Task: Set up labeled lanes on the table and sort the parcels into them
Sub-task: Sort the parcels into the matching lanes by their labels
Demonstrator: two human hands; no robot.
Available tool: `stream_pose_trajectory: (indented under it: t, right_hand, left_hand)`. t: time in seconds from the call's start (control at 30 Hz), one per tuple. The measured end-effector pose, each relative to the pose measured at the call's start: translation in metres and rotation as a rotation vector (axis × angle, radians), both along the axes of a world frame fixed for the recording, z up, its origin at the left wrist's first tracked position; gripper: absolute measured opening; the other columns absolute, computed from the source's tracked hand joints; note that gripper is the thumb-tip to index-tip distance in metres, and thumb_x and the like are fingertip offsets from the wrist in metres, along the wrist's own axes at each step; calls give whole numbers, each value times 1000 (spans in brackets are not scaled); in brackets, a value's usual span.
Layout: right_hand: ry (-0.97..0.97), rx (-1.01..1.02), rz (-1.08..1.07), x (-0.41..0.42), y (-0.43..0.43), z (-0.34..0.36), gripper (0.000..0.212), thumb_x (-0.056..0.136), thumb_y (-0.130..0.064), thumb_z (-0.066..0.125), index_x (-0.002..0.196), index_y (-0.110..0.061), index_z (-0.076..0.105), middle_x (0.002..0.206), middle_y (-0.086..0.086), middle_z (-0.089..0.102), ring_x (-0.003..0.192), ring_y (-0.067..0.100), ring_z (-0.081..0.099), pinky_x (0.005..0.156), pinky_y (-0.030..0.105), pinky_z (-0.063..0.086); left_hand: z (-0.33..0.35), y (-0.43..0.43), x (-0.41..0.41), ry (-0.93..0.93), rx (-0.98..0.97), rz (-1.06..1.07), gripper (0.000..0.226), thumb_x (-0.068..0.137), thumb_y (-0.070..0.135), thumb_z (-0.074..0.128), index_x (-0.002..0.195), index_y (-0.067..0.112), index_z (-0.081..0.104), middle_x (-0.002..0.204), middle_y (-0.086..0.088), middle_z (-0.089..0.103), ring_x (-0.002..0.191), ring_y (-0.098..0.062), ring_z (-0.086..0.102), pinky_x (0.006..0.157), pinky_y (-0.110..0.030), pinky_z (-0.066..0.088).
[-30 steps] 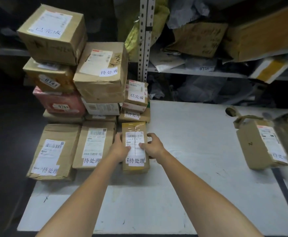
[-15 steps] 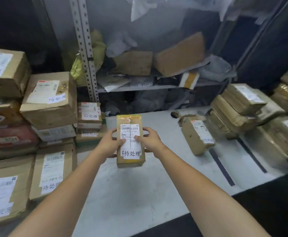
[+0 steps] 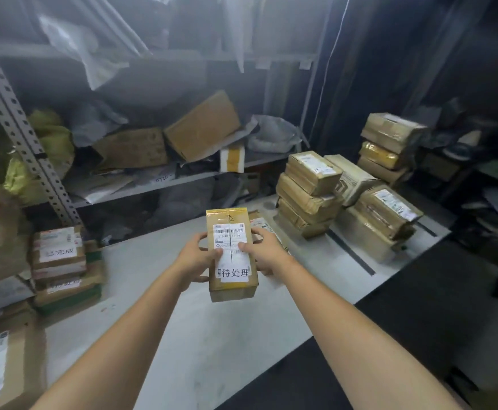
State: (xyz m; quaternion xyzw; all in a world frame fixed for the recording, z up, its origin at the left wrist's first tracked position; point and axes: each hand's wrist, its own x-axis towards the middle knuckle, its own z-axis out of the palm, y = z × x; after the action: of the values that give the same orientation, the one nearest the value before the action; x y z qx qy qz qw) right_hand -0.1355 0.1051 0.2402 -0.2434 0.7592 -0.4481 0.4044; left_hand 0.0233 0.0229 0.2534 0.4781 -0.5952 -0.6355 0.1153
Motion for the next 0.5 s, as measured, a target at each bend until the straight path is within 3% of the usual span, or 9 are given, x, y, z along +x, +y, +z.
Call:
stream_pose_trajectory:
  t: [0.1,0.23,0.4,0.5]
  right_hand:
    - [-38,-6,2,-32,28,-8,56,92,-10,70,142,-22,47,127,10,66,103,28,69,75,40,62]
    - [-46,39,27,-77,66,-32,61,90,-15,73,144,-22,45,128,7,64,106,28,68,83,48,61]
    - [-56,131,147,-117,105,-60,56,93,-18,70,142,-26,46,127,4,66,104,24,69,80,44,61]
    - [-55,168,186,-131,116,-80,60,90,-21,73,142,-30,45,122,2,69,97,22,72,79,47,62]
  left_hand:
    - [-8,27,-29,-15,24,-7,55,95,19,67,140,32,39,109,-4,67,94,-22,69,68,-43,58]
    - [-22,70,-71,-65,54,-3,51,96,19,65,137,32,39,105,-1,68,87,-17,68,53,-34,52]
    - [-52,118,-102,-98,111,61,53,96,18,65,140,28,37,103,0,67,87,-17,68,59,-37,55]
    - [-70,138,-113,-104,160,98,52,96,18,65,138,27,37,105,-2,67,92,-21,69,72,-44,58]
